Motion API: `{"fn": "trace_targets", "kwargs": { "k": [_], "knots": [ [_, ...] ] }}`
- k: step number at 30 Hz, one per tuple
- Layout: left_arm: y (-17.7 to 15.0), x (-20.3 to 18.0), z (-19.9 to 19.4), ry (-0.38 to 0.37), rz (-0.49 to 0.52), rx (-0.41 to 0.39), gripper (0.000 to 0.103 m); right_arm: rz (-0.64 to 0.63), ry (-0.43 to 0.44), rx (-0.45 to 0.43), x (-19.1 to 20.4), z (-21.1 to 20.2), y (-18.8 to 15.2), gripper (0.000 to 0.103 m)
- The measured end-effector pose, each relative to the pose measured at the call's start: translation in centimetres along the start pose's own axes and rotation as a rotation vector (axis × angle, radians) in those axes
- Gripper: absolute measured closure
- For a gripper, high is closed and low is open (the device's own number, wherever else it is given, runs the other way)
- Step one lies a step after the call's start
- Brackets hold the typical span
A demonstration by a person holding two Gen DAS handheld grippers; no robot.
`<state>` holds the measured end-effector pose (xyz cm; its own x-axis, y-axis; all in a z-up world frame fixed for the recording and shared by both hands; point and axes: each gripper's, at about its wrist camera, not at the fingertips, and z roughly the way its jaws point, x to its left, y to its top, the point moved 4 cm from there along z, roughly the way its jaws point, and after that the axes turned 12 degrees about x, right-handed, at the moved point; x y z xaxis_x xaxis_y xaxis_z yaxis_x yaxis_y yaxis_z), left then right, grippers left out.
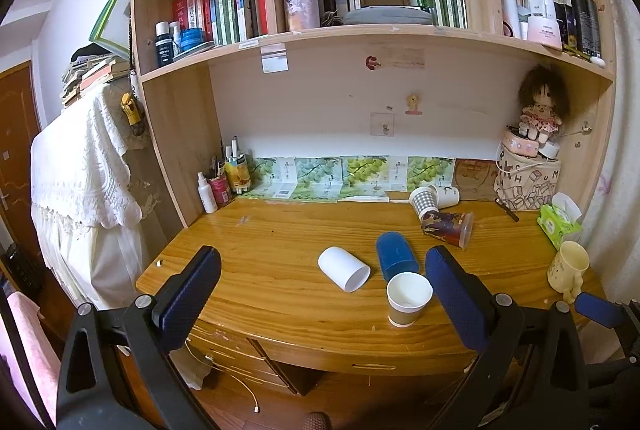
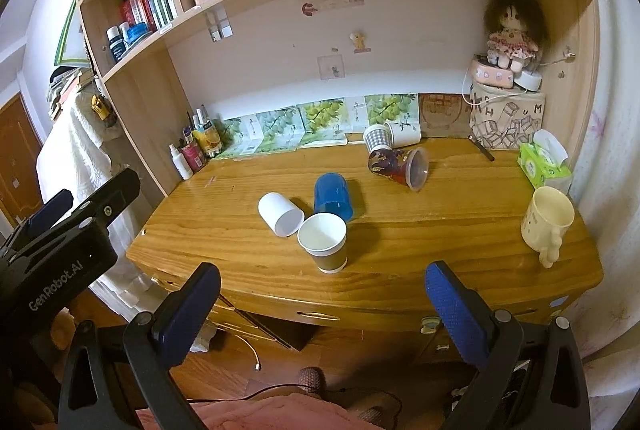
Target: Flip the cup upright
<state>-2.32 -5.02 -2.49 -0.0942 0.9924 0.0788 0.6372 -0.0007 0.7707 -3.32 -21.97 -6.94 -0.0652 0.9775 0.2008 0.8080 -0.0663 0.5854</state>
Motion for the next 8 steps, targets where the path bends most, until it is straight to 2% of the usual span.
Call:
{"fn": "trace_targets", "kwargs": {
  "k": [8],
  "knots": [
    [0.15,-0.39,0.2,0.001,0.004,0.003,0.001,0.013,0.01,0.008,-0.83,0.29,0.28,0.001]
  ]
}}
